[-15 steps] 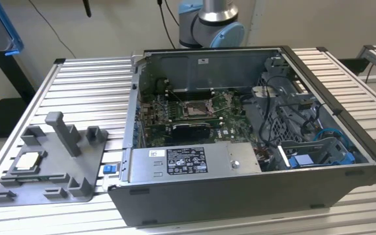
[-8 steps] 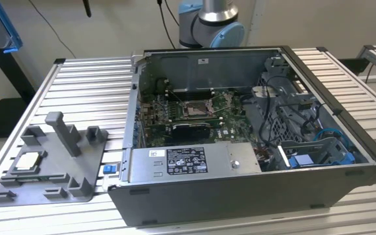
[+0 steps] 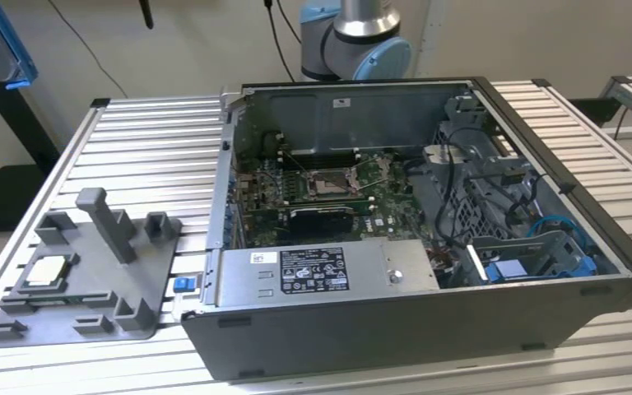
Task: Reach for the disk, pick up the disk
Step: 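Pick up the disk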
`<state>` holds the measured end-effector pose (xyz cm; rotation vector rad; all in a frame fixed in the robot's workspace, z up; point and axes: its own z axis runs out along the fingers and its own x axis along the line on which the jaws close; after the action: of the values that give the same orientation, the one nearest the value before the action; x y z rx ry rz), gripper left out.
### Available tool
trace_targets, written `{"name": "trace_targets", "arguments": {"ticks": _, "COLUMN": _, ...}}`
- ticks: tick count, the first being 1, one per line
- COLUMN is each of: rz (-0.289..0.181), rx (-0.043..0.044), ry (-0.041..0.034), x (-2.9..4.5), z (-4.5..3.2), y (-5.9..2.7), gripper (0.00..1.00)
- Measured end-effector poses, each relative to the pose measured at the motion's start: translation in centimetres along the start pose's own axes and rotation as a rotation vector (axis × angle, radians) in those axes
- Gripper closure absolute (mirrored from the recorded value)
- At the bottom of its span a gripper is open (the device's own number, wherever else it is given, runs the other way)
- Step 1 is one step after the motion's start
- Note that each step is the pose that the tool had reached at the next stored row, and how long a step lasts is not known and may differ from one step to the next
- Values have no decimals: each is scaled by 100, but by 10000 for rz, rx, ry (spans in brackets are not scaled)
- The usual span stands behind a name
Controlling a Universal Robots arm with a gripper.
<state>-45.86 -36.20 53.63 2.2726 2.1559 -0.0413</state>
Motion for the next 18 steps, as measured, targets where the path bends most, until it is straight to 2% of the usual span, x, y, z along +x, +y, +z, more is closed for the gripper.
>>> {"name": "trace_targets", "arguments": {"ticks": 2, "rz": -1, "rx": 0, "ry": 0, "x": 0, "z": 0, "y": 16, "gripper": 100}}
{"name": "trace_targets", "arguments": {"ticks": 5, "rz": 0, "rx": 0, "ry": 0, "x": 5, "z": -2, "y": 92, "gripper": 100}}
{"name": "trace_targets", "arguments": {"ticks": 18, "rz": 0, "rx": 0, "ry": 0, "x": 34, "z": -8, "y": 655, "gripper": 100}}
